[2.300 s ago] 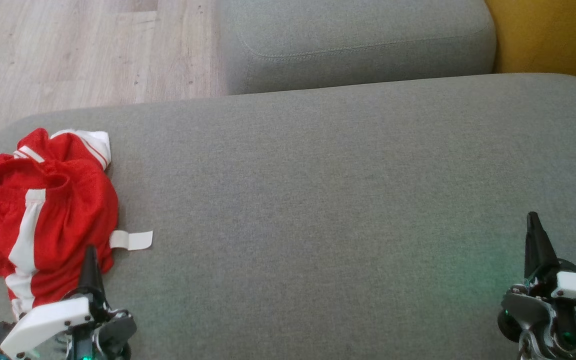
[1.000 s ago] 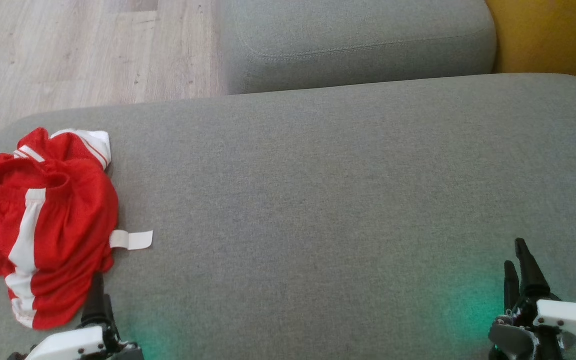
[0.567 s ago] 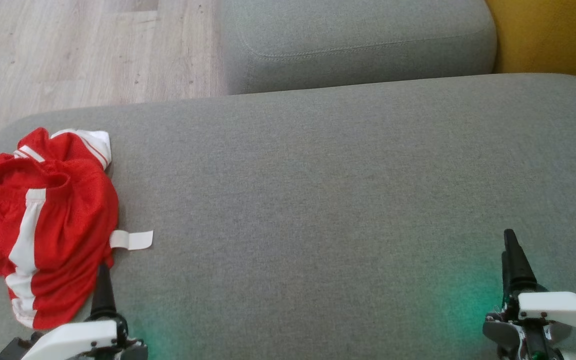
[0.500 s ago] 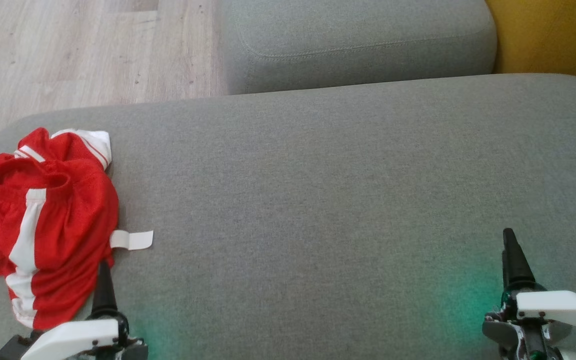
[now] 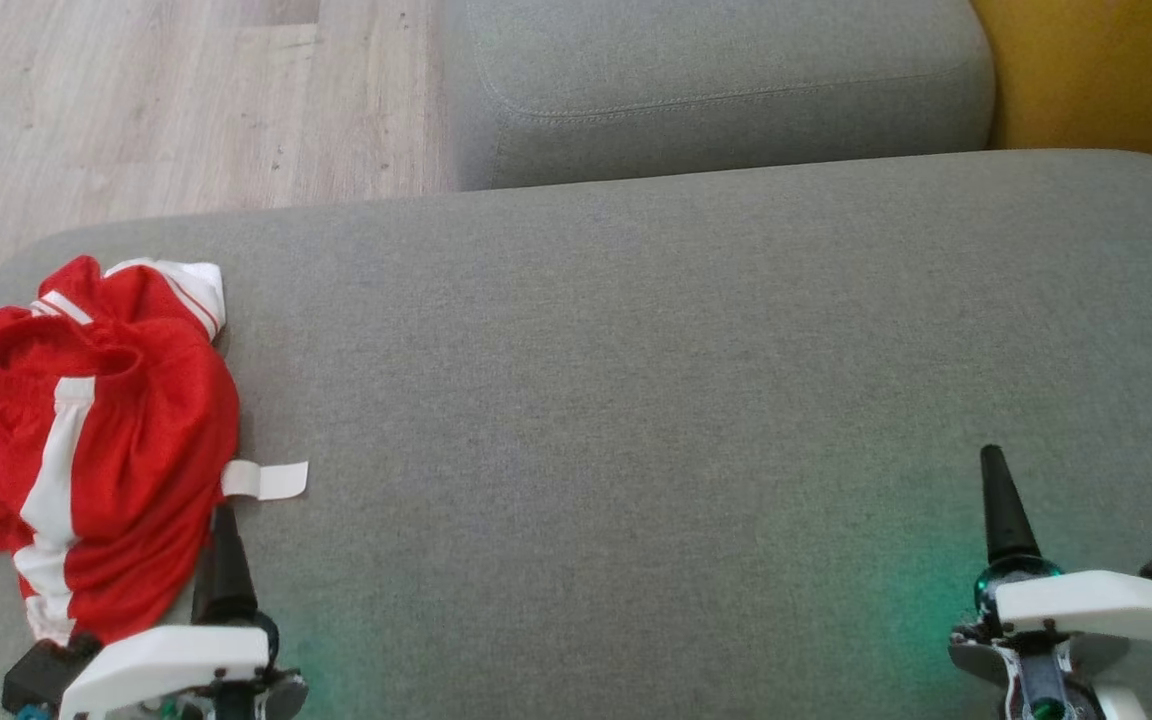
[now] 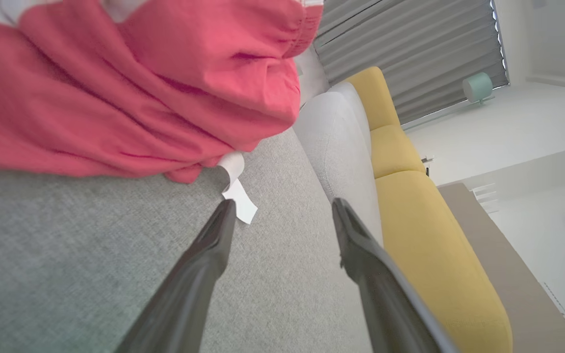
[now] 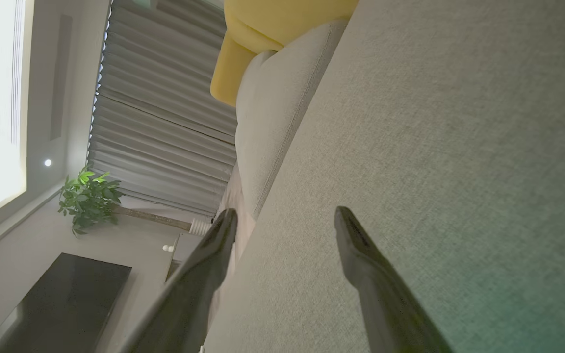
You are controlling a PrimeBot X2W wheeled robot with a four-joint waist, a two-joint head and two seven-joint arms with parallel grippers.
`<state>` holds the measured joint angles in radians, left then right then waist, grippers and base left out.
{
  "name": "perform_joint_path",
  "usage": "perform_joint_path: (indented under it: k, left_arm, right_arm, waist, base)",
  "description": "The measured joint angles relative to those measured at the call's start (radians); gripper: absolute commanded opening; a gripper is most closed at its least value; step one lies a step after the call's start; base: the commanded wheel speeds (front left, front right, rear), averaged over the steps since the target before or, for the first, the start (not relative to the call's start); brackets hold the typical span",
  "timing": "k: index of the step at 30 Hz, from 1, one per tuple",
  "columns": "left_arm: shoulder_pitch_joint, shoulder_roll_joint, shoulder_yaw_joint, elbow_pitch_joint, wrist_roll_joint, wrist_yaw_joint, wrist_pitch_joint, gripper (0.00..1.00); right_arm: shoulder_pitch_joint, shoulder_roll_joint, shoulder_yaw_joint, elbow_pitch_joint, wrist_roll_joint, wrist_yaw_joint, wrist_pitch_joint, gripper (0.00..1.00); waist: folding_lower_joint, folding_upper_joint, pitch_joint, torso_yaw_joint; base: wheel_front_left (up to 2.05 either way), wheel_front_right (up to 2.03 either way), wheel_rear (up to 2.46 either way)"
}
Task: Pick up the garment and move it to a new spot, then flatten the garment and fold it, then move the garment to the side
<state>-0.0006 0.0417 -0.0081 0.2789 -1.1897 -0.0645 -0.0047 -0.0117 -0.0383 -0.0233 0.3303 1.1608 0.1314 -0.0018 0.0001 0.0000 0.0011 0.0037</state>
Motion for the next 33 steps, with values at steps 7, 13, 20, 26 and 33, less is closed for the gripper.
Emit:
perform_joint_path:
  k: [7,13,20,26,33]
  left_arm:
    - [-0.002,0.000,-0.019,-0.014,0.068,0.008,-0.016,1.00]
    - [-0.006,0.000,-0.032,-0.024,0.142,0.021,-0.033,1.00]
    - [-0.013,0.000,-0.055,-0.034,0.225,0.031,-0.051,1.00]
    - [-0.015,0.000,-0.068,-0.041,0.297,0.040,-0.070,1.00]
    - [-0.016,0.001,-0.088,-0.054,0.384,0.050,-0.091,1.00]
  right_arm:
    - [-0.001,0.000,0.015,-0.006,-0.073,0.000,-0.018,1.00]
    - [-0.018,0.000,0.026,-0.014,-0.148,0.000,-0.034,1.00]
    - [-0.022,0.000,0.046,-0.015,-0.236,0.000,-0.054,1.00]
    - [-0.022,-0.001,0.060,-0.018,-0.321,0.000,-0.073,1.00]
    - [-0.025,-0.001,0.082,-0.026,-0.411,0.000,-0.089,1.00]
  waist:
    - [0.0000,0.0000,0.001,0.000]
    - [0.0000,0.0000,0.003,-0.001]
    - [0.0000,0.0000,0.000,0.000]
    - [0.0000,0.0000,0.001,0.003]
    - [0.0000,0.0000,-0.001,0.008]
  base:
    - [0.00,0.00,0.00]
    - [0.00,0.00,0.00]
    - [0.00,0.00,0.00]
    - [0.00,0.00,0.00]
    - [0.00,0.00,0.00]
